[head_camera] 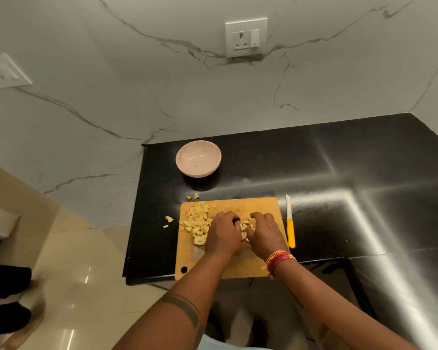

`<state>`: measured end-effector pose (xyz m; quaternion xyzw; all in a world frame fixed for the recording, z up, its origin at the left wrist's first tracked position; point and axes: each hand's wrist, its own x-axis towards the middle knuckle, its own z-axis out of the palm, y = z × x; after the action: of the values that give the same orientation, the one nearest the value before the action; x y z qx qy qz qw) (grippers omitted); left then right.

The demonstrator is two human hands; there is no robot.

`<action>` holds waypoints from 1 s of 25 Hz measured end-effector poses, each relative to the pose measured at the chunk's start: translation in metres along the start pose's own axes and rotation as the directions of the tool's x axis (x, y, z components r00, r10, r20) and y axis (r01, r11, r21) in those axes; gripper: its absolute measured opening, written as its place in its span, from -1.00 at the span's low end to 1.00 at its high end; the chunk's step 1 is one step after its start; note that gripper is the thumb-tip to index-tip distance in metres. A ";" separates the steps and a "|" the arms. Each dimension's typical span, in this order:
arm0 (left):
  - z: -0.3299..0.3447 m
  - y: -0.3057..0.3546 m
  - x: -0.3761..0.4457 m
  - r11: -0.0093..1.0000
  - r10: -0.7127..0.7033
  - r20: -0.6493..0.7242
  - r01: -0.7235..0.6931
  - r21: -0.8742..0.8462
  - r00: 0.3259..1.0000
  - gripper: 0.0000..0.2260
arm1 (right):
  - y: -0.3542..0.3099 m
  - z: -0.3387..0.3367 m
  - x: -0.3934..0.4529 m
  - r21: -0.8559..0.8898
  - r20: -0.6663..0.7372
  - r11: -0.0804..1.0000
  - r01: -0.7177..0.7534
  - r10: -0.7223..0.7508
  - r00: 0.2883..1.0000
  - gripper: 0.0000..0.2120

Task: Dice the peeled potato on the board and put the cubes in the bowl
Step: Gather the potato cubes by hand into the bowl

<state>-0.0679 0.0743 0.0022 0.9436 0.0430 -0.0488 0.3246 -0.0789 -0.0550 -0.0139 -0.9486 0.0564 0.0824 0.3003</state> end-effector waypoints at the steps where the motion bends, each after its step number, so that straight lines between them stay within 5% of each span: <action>1: -0.009 -0.012 0.000 0.999 -0.015 -0.018 0.016 0.038 1.000 -0.79 | -0.003 0.002 0.004 -0.050 0.029 0.999 -0.019 0.021 0.999 -0.48; 6: -0.037 -0.055 0.001 0.958 -0.149 0.162 0.102 0.268 0.975 -0.33 | -0.013 0.012 0.023 -0.233 0.225 0.969 -0.078 0.132 0.965 -0.02; 10: -0.042 -0.065 0.019 0.945 -0.127 0.309 0.019 0.328 0.942 -0.20 | -0.039 0.030 0.042 -0.312 0.336 0.950 0.009 0.101 0.936 0.08; 18: -0.043 -0.084 0.050 0.991 -0.037 0.337 -0.009 0.133 0.941 -0.66 | -0.083 0.066 0.060 -0.249 0.346 0.965 0.082 0.010 0.938 -0.44; 25: -0.056 -0.080 0.063 0.999 -0.048 0.347 0.040 0.031 0.937 -0.62 | -0.089 0.054 0.068 -0.096 0.272 0.995 -0.012 0.038 0.961 -0.62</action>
<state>-0.0109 0.1748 -0.0096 0.9227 0.0057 -0.2223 0.3150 -0.0052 0.0451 -0.0204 -0.9403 0.0225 0.2191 0.2597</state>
